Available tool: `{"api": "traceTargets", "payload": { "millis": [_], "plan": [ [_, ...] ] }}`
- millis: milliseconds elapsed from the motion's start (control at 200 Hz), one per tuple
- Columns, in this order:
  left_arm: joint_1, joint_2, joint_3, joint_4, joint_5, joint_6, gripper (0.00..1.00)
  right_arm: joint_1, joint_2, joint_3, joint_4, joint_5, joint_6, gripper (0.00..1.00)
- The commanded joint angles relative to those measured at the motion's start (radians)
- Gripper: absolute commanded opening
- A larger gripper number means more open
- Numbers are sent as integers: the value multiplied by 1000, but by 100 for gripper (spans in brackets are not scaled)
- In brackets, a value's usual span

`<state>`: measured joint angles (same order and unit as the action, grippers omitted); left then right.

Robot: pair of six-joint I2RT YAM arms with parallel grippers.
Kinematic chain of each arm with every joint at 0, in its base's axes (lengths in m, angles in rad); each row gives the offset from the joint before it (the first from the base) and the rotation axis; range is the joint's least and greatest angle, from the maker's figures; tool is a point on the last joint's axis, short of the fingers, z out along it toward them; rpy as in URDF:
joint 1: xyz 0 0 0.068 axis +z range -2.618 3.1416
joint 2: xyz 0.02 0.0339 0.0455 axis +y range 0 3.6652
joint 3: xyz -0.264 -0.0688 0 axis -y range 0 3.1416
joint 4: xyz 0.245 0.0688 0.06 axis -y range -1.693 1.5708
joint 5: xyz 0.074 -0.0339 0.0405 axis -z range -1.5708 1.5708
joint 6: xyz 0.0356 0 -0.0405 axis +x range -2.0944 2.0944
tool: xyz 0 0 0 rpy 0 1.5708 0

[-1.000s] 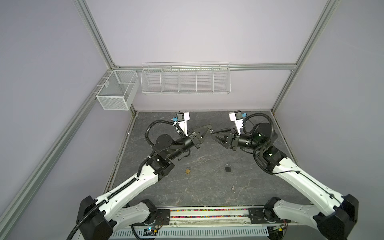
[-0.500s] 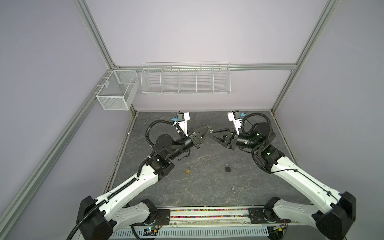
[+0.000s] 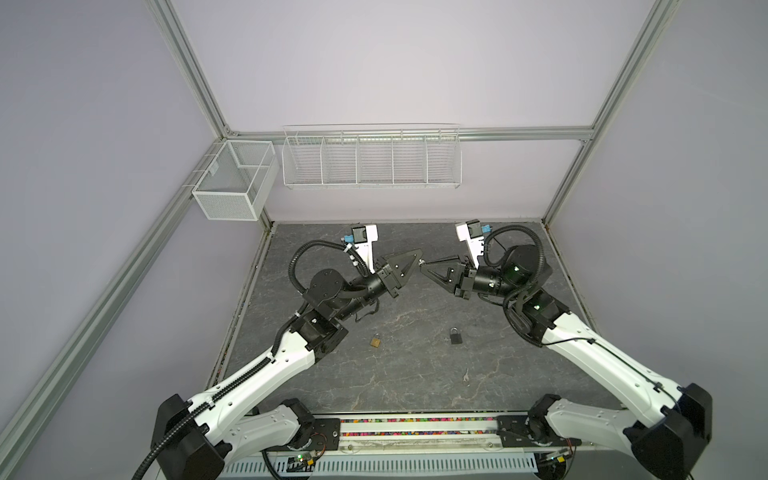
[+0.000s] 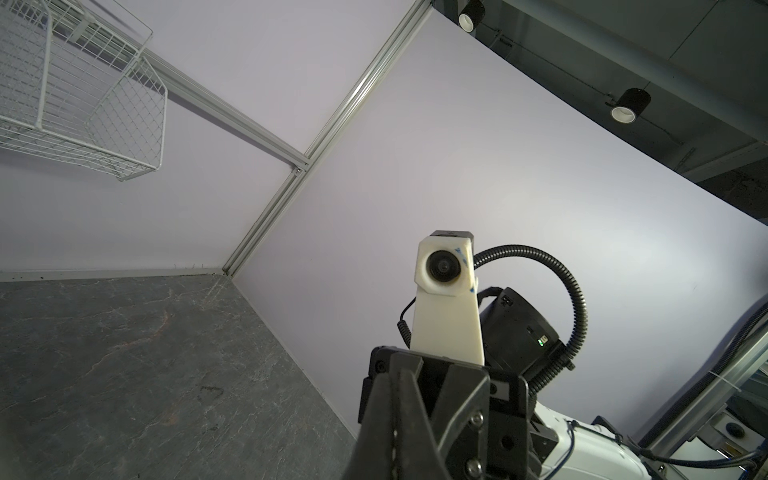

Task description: Unlock with the key

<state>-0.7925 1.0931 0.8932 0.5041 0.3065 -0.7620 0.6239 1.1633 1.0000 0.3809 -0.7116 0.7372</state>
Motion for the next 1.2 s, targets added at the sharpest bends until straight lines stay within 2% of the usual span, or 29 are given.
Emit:
{"api": "traceTargets", "payload": {
  "millis": [0,530,660,715,955,1025,1120,1145,1195],
  "plan": [
    [-4,-15,4,7,-7,18,0,-6,-3,3,38,6,22,15],
    [-4,-13,2,1,-7,35,0,-7,21,17,94,-15,69,17],
    [-5,-15,0,-1,-10,36,0,-7,22,12,106,-14,70,12],
    [-5,-18,1,-10,-14,40,0,-7,22,11,100,-14,67,6],
    [-4,-36,2,-55,-41,61,0,-7,21,16,63,-5,46,6],
    [-4,-57,4,-94,-73,73,29,-6,16,36,-12,5,12,6],
    [-3,-99,14,-187,-134,110,54,-7,3,72,-174,47,-75,6],
    [-2,-111,20,-224,-160,117,58,-6,-3,82,-226,66,-101,6],
    [1,-132,39,-313,-208,136,59,-7,-12,94,-301,99,-143,6]
  ]
}}
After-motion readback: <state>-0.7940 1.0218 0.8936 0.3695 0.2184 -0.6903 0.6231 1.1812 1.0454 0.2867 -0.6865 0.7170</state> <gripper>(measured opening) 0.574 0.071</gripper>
